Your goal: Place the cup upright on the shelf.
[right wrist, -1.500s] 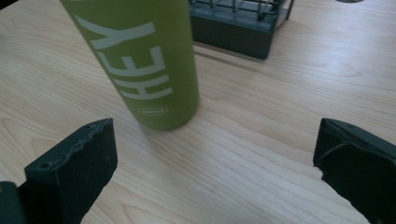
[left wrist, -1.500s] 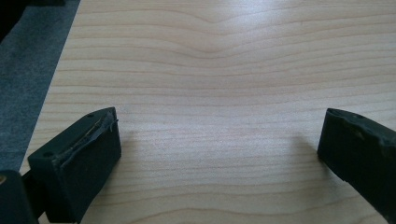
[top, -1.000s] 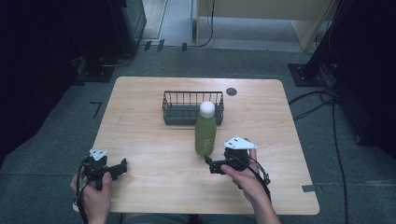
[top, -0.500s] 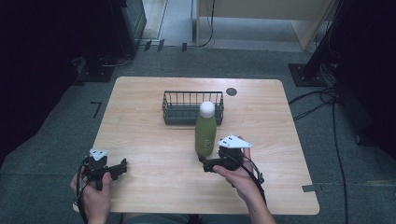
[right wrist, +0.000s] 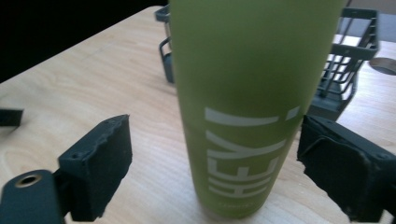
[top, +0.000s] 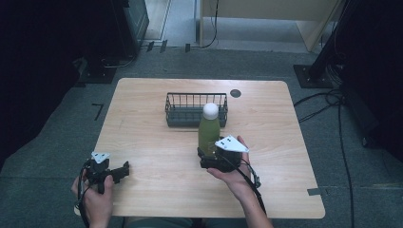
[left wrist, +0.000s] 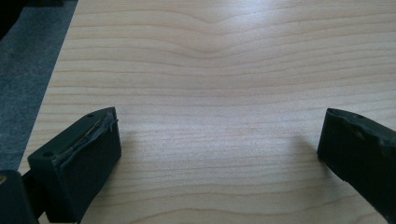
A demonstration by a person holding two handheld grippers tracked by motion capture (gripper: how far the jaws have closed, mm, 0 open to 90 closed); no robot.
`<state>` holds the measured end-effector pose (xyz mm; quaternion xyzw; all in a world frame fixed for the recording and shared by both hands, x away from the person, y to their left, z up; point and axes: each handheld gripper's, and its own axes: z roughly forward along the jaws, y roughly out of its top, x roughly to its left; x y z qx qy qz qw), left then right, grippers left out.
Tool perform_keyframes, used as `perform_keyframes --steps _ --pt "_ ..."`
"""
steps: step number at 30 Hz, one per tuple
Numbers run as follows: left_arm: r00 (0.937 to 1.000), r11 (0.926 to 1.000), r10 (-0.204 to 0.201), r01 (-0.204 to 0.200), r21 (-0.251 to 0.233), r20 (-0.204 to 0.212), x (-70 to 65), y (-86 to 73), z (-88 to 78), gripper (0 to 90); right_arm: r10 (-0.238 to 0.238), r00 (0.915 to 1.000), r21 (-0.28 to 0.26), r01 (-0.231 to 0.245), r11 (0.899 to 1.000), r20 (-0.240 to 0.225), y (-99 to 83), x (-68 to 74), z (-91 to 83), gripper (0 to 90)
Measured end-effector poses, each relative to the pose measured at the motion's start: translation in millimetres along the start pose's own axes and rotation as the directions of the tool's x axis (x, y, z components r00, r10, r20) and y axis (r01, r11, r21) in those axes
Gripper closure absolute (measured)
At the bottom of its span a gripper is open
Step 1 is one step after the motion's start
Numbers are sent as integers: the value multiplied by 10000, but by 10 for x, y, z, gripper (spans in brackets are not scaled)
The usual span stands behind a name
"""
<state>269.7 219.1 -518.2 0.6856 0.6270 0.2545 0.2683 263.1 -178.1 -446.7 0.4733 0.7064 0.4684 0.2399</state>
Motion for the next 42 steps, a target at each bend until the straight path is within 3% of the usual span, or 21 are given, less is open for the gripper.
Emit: perform_keyframes --steps 10,14,27,34,38,42 --pt "10000 10000 11 -11 1 8 -1 0 0 0 240 9964 -525 -197 9984 817 81 8 177 149" --pt "10000 10000 16 -16 1 12 -1 0 0 0 301 9951 -622 -243 9978 945 90 3 224 171" --pt "10000 10000 40 -40 -5 29 -2 0 1 0 536 9963 -854 -478 9952 670 79 -39 358 181" --pt "10000 10000 48 -48 -7 36 -3 1 1 0 152 9975 -1031 -80 9946 686 76 -31 367 198" --pt "10000 10000 53 -53 -6 37 -3 1 1 0 335 9982 -1157 -277 9929 487 85 -43 360 201" --pt "10000 10000 58 -58 -5 41 -3 1 0 0 230 9982 -1268 -158 9918 551 107 -41 347 201"
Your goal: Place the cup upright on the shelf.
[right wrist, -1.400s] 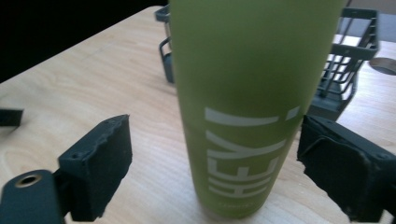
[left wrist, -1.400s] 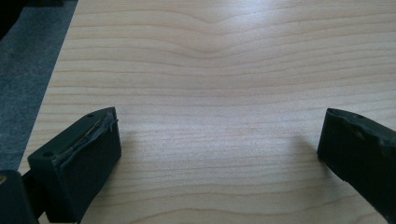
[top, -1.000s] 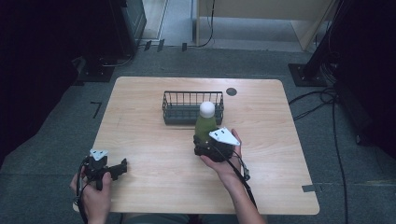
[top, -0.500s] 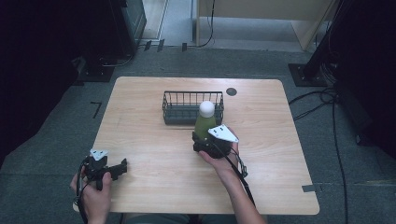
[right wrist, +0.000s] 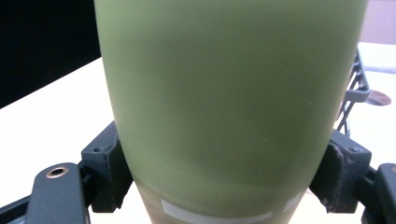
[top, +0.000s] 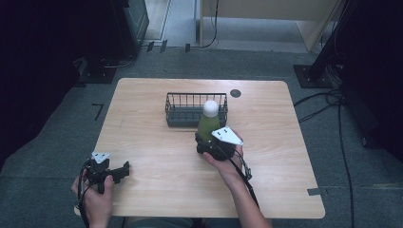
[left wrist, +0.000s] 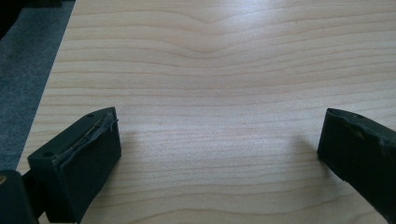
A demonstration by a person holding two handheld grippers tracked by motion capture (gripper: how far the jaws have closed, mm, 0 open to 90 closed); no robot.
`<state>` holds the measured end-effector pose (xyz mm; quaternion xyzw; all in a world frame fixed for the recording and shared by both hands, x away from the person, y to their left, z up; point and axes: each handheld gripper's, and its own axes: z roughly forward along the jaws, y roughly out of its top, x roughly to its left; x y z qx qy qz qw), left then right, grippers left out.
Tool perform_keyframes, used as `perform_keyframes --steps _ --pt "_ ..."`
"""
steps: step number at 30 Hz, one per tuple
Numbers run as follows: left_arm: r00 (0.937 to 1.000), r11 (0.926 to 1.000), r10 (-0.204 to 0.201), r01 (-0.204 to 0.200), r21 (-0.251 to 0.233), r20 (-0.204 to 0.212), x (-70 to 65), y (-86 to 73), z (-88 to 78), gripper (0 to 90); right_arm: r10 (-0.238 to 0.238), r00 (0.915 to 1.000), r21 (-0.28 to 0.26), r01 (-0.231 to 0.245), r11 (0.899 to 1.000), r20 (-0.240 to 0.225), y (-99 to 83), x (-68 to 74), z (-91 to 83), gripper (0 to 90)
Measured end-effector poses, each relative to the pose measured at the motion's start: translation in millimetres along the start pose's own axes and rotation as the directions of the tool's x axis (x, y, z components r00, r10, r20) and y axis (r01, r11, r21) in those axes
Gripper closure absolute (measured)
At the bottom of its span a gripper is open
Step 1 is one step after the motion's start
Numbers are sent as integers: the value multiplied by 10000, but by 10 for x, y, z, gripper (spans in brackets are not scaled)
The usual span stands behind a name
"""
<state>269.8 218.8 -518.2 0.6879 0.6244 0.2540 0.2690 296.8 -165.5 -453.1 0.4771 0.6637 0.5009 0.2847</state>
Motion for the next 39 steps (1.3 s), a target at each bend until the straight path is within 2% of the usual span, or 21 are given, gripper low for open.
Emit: perform_keyframes --steps 11,24,39 --pt "10000 10000 12 -12 -12 0 0 0 1 0 -197 9998 -817 200 9965 40 216 22 -68 202" --pt "10000 10000 -9 9 -6 5 -1 1 0 0 -357 9993 -1186 368 9923 113 436 57 -63 202" --pt "10000 10000 -30 30 -28 4 -2 0 2 0 -417 9988 -1571 451 9866 252 800 31 -58 202"
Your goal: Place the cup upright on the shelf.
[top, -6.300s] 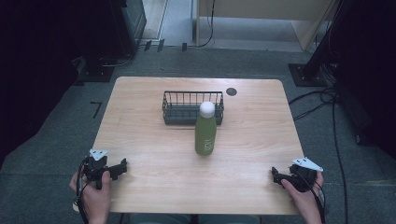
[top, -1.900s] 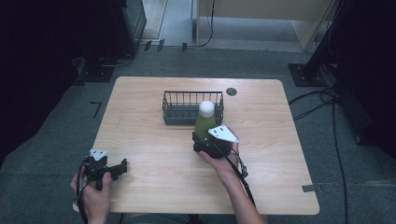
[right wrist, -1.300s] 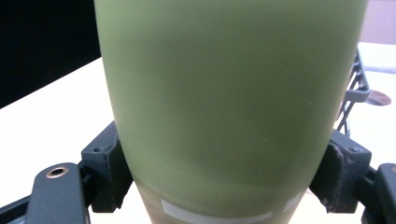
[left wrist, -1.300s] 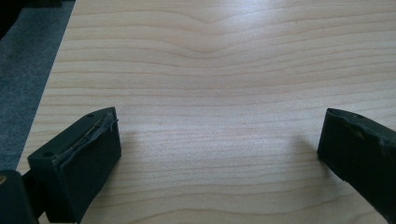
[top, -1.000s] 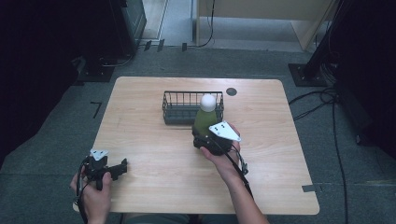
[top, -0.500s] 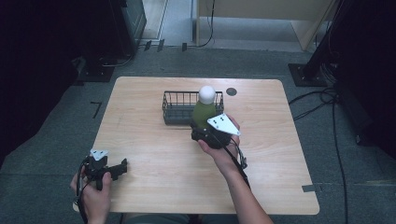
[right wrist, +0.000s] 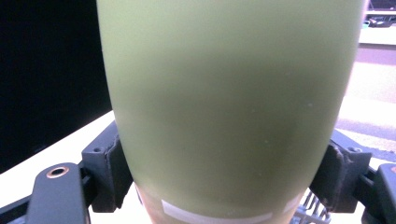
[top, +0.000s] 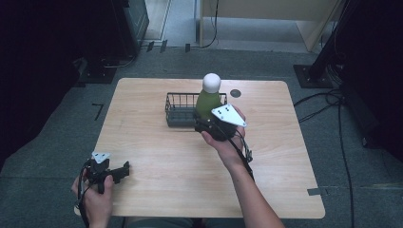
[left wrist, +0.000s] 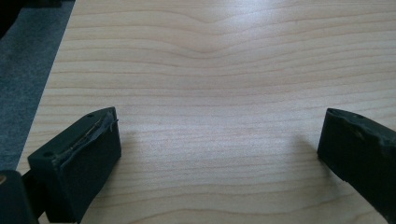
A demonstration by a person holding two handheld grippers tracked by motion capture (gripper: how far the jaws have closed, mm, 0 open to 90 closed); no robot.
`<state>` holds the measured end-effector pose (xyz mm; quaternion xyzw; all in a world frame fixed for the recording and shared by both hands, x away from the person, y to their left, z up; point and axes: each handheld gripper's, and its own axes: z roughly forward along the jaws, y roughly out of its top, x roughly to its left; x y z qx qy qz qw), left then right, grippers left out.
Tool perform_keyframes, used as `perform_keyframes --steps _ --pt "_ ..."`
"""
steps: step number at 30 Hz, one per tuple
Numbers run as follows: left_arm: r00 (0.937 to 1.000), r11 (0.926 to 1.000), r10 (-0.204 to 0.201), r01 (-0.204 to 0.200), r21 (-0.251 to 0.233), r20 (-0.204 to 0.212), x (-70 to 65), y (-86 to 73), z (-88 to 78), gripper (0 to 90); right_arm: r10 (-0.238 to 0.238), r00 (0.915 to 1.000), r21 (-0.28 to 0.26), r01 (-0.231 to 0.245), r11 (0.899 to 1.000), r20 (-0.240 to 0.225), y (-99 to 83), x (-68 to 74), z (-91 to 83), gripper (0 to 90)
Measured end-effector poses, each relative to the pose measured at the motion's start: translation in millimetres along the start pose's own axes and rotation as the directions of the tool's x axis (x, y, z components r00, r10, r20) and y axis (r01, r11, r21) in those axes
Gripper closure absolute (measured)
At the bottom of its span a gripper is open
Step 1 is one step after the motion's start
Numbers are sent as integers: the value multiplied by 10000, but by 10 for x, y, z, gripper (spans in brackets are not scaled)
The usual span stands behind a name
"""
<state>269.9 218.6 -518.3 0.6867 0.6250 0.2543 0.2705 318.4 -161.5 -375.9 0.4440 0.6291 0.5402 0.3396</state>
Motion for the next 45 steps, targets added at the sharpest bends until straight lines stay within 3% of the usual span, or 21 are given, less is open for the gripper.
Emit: perform_keyframes --steps 9,16,19,24,28,33,41,45 --pt "10000 10000 -1 1 0 -3 0 0 0 0 -117 9995 14 117 9999 283 235 -85 152 203" --pt "10000 10000 0 0 9 -3 0 0 0 0 -18 9993 110 13 9999 386 318 -148 284 202" --pt "10000 10000 -8 8 6 2 -1 0 0 0 315 9986 177 -323 9993 427 366 -221 395 203" --pt "10000 10000 -1 1 5 -4 0 0 0 0 433 9974 228 -446 9987 582 387 -287 522 203" --pt "10000 10000 3 -3 11 -1 0 0 0 0 358 9961 286 -382 9989 809 384 -341 652 202" --pt "10000 10000 6 -6 13 -1 0 0 0 0 646 9927 357 -686 9970 1019 336 -409 809 202" --pt "10000 10000 5 -5 1 -7 0 -1 0 0 318 9922 492 -380 9981 1203 233 -438 901 202" --pt "10000 10000 6 -6 1 -8 0 -1 0 0 526 9902 602 -608 9963 1296 139 -478 945 203"
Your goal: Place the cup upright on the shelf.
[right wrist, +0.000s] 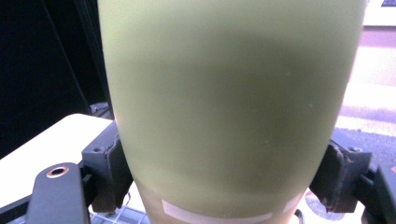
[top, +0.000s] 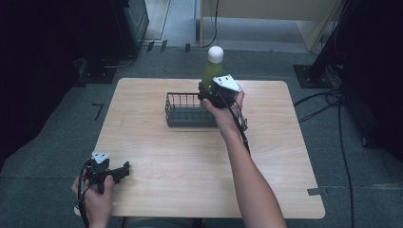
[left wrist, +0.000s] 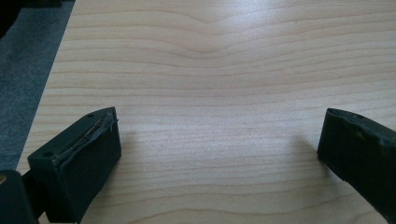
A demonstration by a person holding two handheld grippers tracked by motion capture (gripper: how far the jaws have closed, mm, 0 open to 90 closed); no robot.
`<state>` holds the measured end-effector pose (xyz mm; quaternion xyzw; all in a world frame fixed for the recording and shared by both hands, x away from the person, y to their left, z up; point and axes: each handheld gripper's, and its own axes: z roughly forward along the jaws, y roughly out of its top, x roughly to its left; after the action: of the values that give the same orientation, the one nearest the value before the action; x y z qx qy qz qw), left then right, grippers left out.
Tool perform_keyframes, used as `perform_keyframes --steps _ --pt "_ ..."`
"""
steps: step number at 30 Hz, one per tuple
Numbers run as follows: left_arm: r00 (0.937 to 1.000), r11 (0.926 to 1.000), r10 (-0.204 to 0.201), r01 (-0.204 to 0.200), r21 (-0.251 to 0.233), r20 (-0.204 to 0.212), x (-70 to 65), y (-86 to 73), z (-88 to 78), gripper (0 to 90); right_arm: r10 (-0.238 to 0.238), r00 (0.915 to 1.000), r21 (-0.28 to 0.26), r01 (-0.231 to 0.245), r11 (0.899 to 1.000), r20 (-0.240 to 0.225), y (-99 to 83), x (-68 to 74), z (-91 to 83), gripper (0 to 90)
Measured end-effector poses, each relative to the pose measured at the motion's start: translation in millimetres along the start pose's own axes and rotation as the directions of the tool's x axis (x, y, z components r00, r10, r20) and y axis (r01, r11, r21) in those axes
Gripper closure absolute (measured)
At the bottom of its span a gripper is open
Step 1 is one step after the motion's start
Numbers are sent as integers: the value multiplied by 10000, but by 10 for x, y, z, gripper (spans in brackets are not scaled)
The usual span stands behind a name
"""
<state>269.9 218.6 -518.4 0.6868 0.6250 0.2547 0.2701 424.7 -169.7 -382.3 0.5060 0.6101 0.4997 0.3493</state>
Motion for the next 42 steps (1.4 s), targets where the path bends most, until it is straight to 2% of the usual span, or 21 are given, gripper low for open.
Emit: perform_keyframes --steps 10,18,24,35,36,40,42 --pt "10000 10000 -7 7 -5 1 0 0 0 0 -203 9996 522 192 9985 213 -224 -49 108 202" --pt "10000 10000 13 -13 10 3 1 0 -1 0 -408 9990 530 399 9978 160 -284 -55 125 202" --pt "10000 10000 -4 4 -2 1 0 0 0 0 -495 9988 396 492 9980 65 -307 -55 107 200" --pt "10000 10000 1 -1 14 8 0 1 -1 0 -393 9992 584 393 9975 -17 -298 -69 87 189" --pt "10000 10000 0 0 12 7 0 1 -1 0 -251 9996 611 258 9978 -111 -285 -82 75 176" --pt "10000 10000 1 -1 14 9 0 1 -1 0 -168 9996 642 183 9978 -237 -266 -97 50 153" --pt "10000 10000 4 -4 14 7 0 1 -1 0 -278 9990 631 300 9976 -343 -243 -107 14 146"
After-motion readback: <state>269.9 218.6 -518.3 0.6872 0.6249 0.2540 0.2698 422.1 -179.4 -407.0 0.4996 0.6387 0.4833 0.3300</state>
